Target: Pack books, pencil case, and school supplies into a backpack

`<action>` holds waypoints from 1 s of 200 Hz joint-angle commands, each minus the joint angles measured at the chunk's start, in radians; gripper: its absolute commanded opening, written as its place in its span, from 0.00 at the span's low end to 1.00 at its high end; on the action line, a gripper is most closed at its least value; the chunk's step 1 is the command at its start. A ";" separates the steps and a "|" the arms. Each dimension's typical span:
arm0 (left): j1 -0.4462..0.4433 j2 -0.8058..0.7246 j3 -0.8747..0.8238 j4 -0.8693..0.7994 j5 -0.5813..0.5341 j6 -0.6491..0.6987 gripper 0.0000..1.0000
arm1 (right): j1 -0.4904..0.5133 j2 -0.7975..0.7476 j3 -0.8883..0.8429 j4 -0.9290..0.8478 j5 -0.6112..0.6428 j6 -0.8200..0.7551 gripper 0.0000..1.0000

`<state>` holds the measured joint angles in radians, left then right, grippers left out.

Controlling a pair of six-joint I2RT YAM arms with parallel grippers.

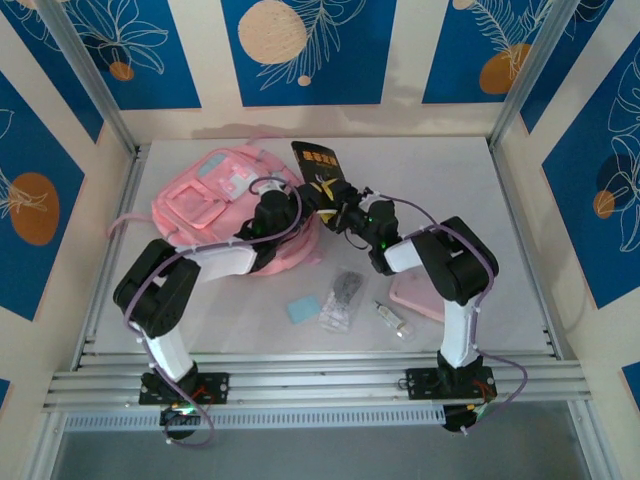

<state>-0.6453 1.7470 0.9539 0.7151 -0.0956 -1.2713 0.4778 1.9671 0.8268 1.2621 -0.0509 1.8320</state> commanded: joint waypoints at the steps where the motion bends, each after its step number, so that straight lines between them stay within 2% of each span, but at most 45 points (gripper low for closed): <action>1: -0.008 -0.088 -0.025 0.099 0.005 0.001 0.00 | -0.002 0.004 0.043 0.102 0.023 0.013 0.40; 8: -0.008 -0.100 -0.040 0.089 0.004 0.005 0.00 | -0.004 0.000 0.043 0.085 0.021 0.011 0.29; 22: -0.005 -0.124 -0.071 0.071 0.002 0.018 0.00 | -0.008 -0.003 0.046 0.063 0.008 0.000 0.13; 38: 0.001 -0.155 -0.098 0.032 0.009 0.053 0.19 | -0.017 -0.005 0.047 0.045 -0.012 -0.007 0.00; 50: 0.010 -0.186 -0.109 -0.020 0.025 0.096 0.36 | -0.027 -0.009 0.048 0.026 -0.036 -0.011 0.00; 59: 0.018 -0.213 -0.115 -0.082 0.036 0.131 0.39 | -0.037 -0.014 0.045 0.010 -0.053 -0.015 0.00; 81: 0.030 -0.275 -0.147 -0.173 0.020 0.194 0.19 | -0.054 -0.040 0.038 -0.026 -0.081 -0.047 0.00; 90: 0.032 -0.285 -0.157 -0.176 0.016 0.206 0.16 | -0.054 -0.047 0.041 -0.040 -0.084 -0.063 0.00; 106: 0.037 -0.282 -0.156 -0.176 0.026 0.208 0.17 | -0.054 -0.051 0.062 -0.074 -0.111 -0.078 0.00; 117: 0.040 -0.281 -0.153 -0.174 0.032 0.209 0.22 | -0.057 -0.045 0.073 -0.087 -0.129 -0.080 0.00; 130: 0.052 -0.285 -0.150 -0.193 0.039 0.214 0.36 | -0.063 -0.040 0.077 -0.101 -0.153 -0.080 0.00; 146: 0.075 -0.296 -0.142 -0.249 0.056 0.258 0.47 | -0.072 -0.046 0.080 -0.140 -0.200 -0.102 0.00; 177: 0.134 -0.289 -0.051 -0.496 0.180 0.444 0.58 | -0.095 -0.102 0.094 -0.351 -0.353 -0.238 0.00; 200: 0.192 -0.279 -0.108 -0.427 0.291 0.374 0.68 | -0.117 -0.176 0.071 -0.511 -0.430 -0.376 0.00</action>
<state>-0.5041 1.4704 0.8566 0.3199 0.0532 -0.9230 0.3851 1.9125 0.8818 0.8795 -0.3462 1.6428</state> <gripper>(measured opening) 0.640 0.620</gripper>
